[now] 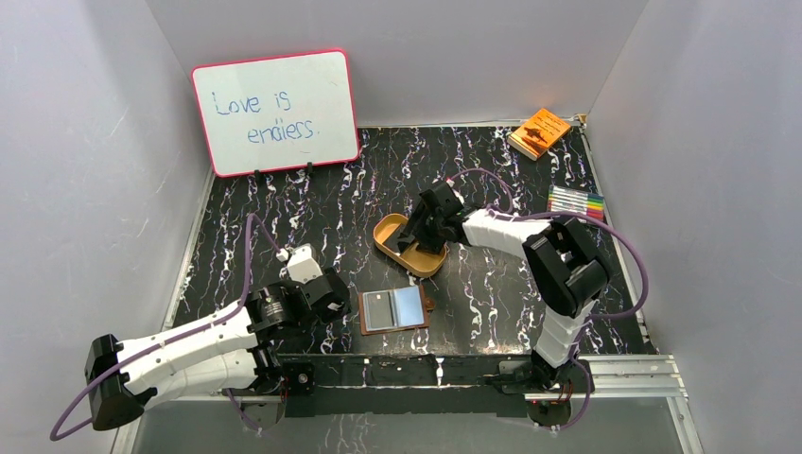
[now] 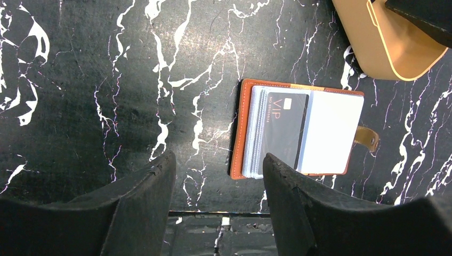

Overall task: Put the credit cards into the card holder
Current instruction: Pick up the credit card from the storage box.

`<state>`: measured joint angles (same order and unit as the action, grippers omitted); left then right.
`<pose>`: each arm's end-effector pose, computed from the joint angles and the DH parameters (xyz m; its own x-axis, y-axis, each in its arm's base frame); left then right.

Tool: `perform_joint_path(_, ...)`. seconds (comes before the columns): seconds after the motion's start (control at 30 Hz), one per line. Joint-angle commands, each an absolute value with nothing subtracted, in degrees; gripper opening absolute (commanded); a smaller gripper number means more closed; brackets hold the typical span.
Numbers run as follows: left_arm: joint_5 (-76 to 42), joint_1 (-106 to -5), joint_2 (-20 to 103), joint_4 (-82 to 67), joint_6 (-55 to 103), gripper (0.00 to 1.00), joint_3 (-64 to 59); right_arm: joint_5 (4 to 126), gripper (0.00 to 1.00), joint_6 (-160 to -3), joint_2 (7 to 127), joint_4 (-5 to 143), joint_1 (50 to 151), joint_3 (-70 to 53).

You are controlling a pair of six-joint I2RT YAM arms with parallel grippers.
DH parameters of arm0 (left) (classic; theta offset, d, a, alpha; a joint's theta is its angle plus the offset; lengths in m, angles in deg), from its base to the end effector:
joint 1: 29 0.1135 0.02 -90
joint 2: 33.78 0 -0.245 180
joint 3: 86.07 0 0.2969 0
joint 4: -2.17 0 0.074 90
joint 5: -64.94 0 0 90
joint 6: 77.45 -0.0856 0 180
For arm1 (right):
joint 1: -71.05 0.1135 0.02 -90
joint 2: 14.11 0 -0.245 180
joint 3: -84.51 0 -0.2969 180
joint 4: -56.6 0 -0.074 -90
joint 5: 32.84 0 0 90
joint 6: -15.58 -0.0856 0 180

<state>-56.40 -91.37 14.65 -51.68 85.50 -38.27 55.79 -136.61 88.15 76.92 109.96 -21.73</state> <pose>0.1506 -0.1918 0.1738 -0.7001 -0.4232 -0.5751 -0.1801 0.8840 -0.4313 0.3421 0.2735 0.0911 -0.8178 0.4763 -0.3231 0.2308 0.7857 0.5740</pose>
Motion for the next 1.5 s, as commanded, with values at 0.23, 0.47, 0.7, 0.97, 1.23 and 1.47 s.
perform_joint_path(0.23,-59.5,-91.1,13.8,-53.6,87.0,0.59,-38.7,54.6,0.51,-138.8,90.2,76.0,110.2,-20.5)
perform_joint_path(0.47,-59.3,-91.1,14.3,-53.3,87.1,0.59,-38.9,54.9,0.44,-137.8,89.2,76.1,110.2,-22.3)
perform_joint_path(0.7,-59.1,-91.2,14.7,-53.2,87.1,0.58,-39.0,55.2,0.37,-137.7,86.4,74.8,110.2,-25.3)
perform_joint_path(0.97,-58.8,-91.1,15.0,-52.9,87.0,0.58,-39.0,55.2,0.29,-137.5,85.0,74.5,110.2,-26.5)
perform_joint_path(1.23,-58.7,-91.2,15.2,-52.5,86.8,0.58,-39.2,55.5,0.13,-137.4,83.8,73.9,110.1,-27.3)
perform_joint_path(1.47,-59.0,-91.1,15.1,-53.0,86.8,0.58,-38.9,56.1,0.0,-138.1,80.5,75.1,110.1,-27.1)
